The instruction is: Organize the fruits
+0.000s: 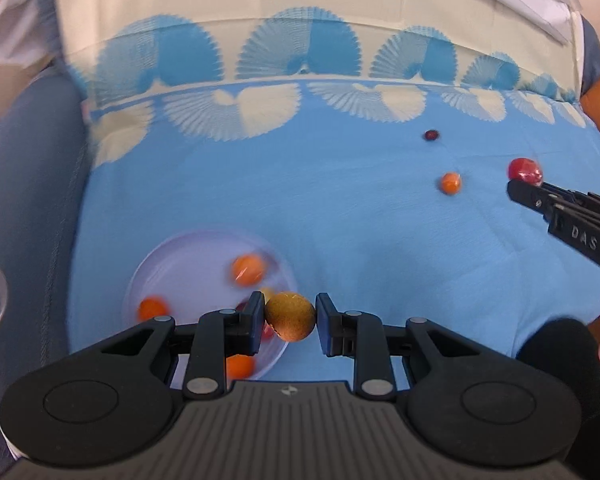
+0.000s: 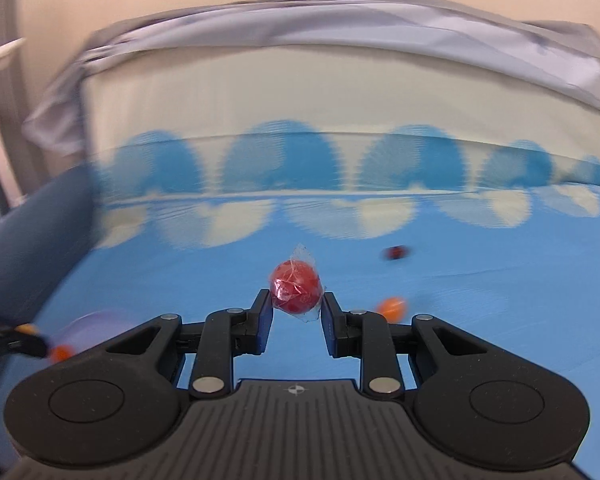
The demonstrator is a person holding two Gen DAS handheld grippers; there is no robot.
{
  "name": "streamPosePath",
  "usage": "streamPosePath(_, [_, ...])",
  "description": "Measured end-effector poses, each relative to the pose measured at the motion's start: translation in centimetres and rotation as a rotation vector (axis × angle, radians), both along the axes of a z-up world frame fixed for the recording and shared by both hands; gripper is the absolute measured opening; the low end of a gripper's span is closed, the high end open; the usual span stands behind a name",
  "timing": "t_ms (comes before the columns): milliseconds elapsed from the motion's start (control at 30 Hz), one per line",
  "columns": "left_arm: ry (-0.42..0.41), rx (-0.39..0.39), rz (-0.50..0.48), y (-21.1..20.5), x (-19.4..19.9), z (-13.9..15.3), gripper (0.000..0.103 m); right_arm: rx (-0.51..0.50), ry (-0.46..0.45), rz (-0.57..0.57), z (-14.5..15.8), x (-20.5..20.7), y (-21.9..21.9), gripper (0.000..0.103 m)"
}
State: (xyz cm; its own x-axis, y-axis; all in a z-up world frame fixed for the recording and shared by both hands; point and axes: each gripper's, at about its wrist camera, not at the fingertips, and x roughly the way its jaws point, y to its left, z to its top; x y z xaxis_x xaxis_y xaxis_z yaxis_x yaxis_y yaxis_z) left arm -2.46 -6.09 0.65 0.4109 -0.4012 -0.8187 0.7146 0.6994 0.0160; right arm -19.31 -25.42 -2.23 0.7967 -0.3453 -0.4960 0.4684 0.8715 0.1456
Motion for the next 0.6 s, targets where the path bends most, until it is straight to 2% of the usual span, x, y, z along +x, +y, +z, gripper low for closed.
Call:
streamPosePath(267, [0.019,-0.003,0.088,8.8,-3.1,-0.4,0.030,0.021,0.012,0.200,2.4,-0.2,10.7,0.028])
streamPosePath(433, [0.034,-0.002,0.131,12.4,-4.2,-0.9,0.030,0.027,0.032,0.268,2.8,-0.7,15.0,0.028])
streamPosePath(600, [0.035,-0.023,0.165,14.3,-4.2,-1.0,0.030,0.001,0.058,0.306,2.8,-1.1,17.6,0.028])
